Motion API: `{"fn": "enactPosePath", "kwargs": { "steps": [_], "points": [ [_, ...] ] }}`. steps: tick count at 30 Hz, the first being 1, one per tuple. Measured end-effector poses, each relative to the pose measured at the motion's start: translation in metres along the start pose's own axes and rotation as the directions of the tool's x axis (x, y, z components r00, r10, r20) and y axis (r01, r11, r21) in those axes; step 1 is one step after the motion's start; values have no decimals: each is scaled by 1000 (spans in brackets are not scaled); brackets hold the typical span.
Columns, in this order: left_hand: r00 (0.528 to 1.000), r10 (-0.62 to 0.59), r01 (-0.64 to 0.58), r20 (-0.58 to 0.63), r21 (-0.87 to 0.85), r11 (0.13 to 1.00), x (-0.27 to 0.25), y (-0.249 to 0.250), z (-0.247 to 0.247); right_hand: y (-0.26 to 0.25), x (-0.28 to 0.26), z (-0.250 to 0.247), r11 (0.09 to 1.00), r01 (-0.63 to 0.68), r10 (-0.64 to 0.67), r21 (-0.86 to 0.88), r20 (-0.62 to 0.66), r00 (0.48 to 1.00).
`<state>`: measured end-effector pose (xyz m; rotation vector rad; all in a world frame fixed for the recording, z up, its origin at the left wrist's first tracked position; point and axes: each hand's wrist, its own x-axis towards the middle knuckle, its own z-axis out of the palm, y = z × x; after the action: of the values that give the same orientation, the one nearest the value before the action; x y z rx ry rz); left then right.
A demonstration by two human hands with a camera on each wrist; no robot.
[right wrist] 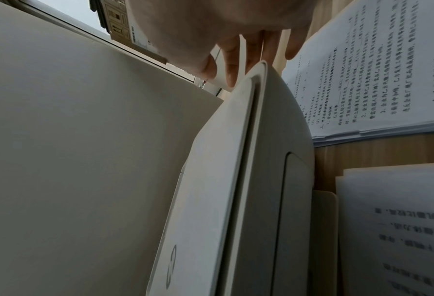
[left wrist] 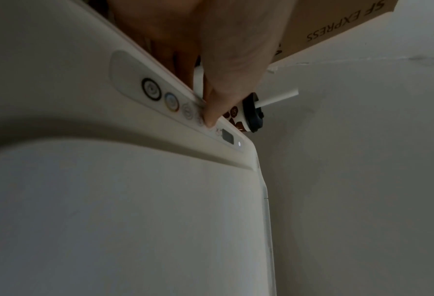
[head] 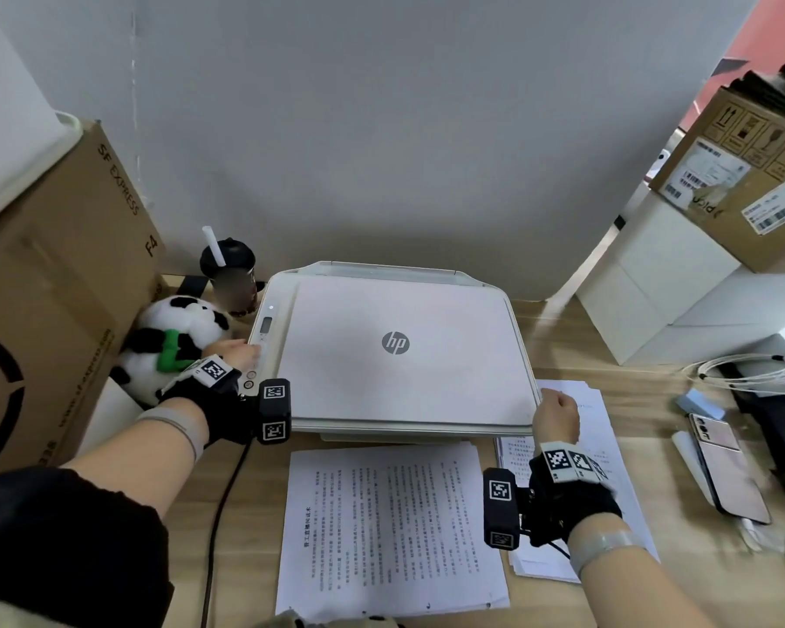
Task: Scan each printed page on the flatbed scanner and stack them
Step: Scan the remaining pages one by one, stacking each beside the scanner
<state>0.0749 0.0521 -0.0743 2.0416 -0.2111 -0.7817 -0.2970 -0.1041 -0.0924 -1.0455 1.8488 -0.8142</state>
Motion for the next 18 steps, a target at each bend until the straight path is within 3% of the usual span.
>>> {"fn": "enactPosePath", "kwargs": {
  "steps": [5, 13, 18],
  "points": [
    [996, 55, -52, -73, 38, 998, -5, -11, 7, 5, -6, -4, 997, 11, -14, 78, 49, 999],
    [937, 179, -76, -299, 326, 942, -43, -42, 24, 29, -13, -7, 991, 119, -123, 54, 67, 990],
    [932, 106, -29, -347, 221, 975, -69, -53, 35, 39, -10, -9, 979, 192, -198, 64, 112, 974]
  ]
}}
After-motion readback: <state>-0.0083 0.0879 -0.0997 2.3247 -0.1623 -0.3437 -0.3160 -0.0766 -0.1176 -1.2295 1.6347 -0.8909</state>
